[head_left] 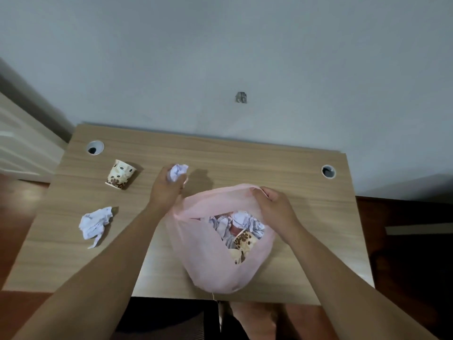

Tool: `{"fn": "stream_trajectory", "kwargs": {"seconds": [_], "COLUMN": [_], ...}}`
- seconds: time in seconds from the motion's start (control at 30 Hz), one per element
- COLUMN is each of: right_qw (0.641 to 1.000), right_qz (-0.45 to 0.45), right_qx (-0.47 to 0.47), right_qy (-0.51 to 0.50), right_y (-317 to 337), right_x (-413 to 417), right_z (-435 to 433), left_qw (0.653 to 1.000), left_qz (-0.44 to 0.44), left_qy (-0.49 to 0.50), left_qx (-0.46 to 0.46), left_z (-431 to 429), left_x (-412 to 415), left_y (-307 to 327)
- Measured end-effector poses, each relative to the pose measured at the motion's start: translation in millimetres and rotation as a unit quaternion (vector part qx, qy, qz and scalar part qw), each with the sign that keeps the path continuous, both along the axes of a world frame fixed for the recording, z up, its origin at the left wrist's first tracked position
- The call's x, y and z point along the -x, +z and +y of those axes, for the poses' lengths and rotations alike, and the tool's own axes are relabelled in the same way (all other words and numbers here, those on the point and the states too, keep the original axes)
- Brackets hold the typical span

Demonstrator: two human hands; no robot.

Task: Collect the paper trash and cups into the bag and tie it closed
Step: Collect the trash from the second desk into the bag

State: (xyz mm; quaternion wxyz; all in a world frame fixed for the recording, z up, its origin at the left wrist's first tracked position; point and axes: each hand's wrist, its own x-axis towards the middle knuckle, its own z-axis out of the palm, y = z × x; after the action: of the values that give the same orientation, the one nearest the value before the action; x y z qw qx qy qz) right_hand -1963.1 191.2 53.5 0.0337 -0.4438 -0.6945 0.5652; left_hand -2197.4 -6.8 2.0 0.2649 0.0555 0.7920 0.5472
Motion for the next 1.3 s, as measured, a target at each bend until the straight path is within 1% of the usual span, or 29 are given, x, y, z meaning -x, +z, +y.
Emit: {"fn": "stream_trajectory", "kwargs": {"seconds": [0.07,0.1,0.13,0.17,0.2,0.23,0.27,0.37,0.43,0.5,0.57,0.63,0.67,0.7,0.77,0.8,0.83,0.87,0.9,0.97,1.03,1.07,1.13,1.2,1.3], "right_qw": [1.0,1.0,1.0,1.0,1.0,1.0,1.0,0.999,0.999,0.999,0.999,0.999,0.999,0.998,0.999,0.999,0.999,0.998,0.998,0.997,0.996,0.996,0.996,0.996,0.995], "right_qz": [-0.001,-0.001,-0.001,0.002,0.007,0.013,0.018,0.028,0.033,0.04,0.045,0.044,0.045,0.045,0.042,0.038,0.034,0.033,0.034,0.039,0.042,0.045,0.051,0.042,0.036], "right_qx": [0.006,0.008,0.009,0.008,0.007,0.003,-0.002,-0.021,-0.02,-0.016,-0.016,-0.017,-0.016,-0.013,-0.008,-0.008,-0.011,-0.014,-0.017,-0.012,-0.007,-0.009,-0.012,-0.01,-0.004], "right_qy": [-0.007,-0.01,-0.012,-0.012,-0.011,-0.01,-0.008,0.0,0.004,0.006,0.008,0.018,0.024,0.028,0.033,0.036,0.041,0.047,0.053,0.066,0.074,0.075,0.074,0.08,0.088], "right_y": [1.4,2.6,4.6,7.1,10.0,13.4,17.1,29.0,34.3,38.1,40.2,41.3,41.4,41.4,41.8,42.4,43.1,43.5,43.7,44.1,44.6,44.7,45.2,44.4,40.4], "right_x": [5.2,7.8,10.3,12.6,15.0,17.4,19.9,25.6,27.3,28.8,31.2,34.7,37.1,39.6,44.5,46.9,49.1,51.4,53.8,58.8,63.6,65.5,67.2,68.6,71.4], "right_z": [-2.9,-4.3,-5.8,-7.1,-8.4,-9.5,-10.3,-13.7,-16.9,-20.9,-25.2,-29.6,-31.8,-34.2,-40.9,-45.5,-50.1,-54.7,-59.6,-70.1,-79.9,-84.1,-89.8,-95.8,-107.0], "left_qw": [0.995,0.989,0.982,0.974,0.967,0.961,0.958,0.939,0.905,0.874,0.858,0.861,0.873,0.894,0.939,0.952,0.961,0.971,0.983,0.996,0.984,0.971,0.953,0.935,0.926], "left_qz": [0.046,0.047,0.025,-0.01,-0.044,-0.059,-0.052,0.021,0.073,0.071,0.052,0.048,0.037,0.011,-0.076,-0.112,-0.132,-0.127,-0.106,-0.033,0.05,0.069,0.049,0.031,0.017], "left_qy": [-0.033,-0.07,-0.114,-0.161,-0.205,-0.243,-0.272,-0.336,-0.381,-0.407,-0.417,-0.411,-0.398,-0.375,-0.309,-0.276,-0.243,-0.203,-0.151,-0.037,0.034,0.04,0.013,-0.036,-0.083], "left_qx": [-0.08,-0.122,-0.151,-0.159,-0.146,-0.115,-0.073,0.071,0.172,0.256,0.295,0.294,0.279,0.246,0.129,0.076,0.035,0.017,0.019,0.073,0.17,0.224,0.3,0.352,0.368], "left_z": [-2.6,-5.8,-10.0,-14.4,-17.9,-19.5,-19.5,-18.1,-19.7,-26.4,-36.7,-48.8,-56.6,-66.4,-89.5,-102.1,-114.3,-126.5,-138.3,-158.5,-176.9,-186.1,-201.2,-213.1,-225.9], "left_x": [-13.0,-23.9,-37.5,-53.4,-69.7,-84.3,-96.7,-115.6,-115.2,-111.1,-105.9,-97.3,-91.3,-85.1,-72.4,-64.6,-56.1,-47.3,-38.2,-20.7,-4.1,3.5,13.8,19.0,17.7], "left_y": [29.2,41.0,48.2,53.1,55.5,55.0,52.0,37.1,23.1,14.5,14.4,23.8,32.4,43.4,67.4,74.7,78.8,80.2,79.8,71.8,55.5,48.8,39.7,31.7,13.1]}}
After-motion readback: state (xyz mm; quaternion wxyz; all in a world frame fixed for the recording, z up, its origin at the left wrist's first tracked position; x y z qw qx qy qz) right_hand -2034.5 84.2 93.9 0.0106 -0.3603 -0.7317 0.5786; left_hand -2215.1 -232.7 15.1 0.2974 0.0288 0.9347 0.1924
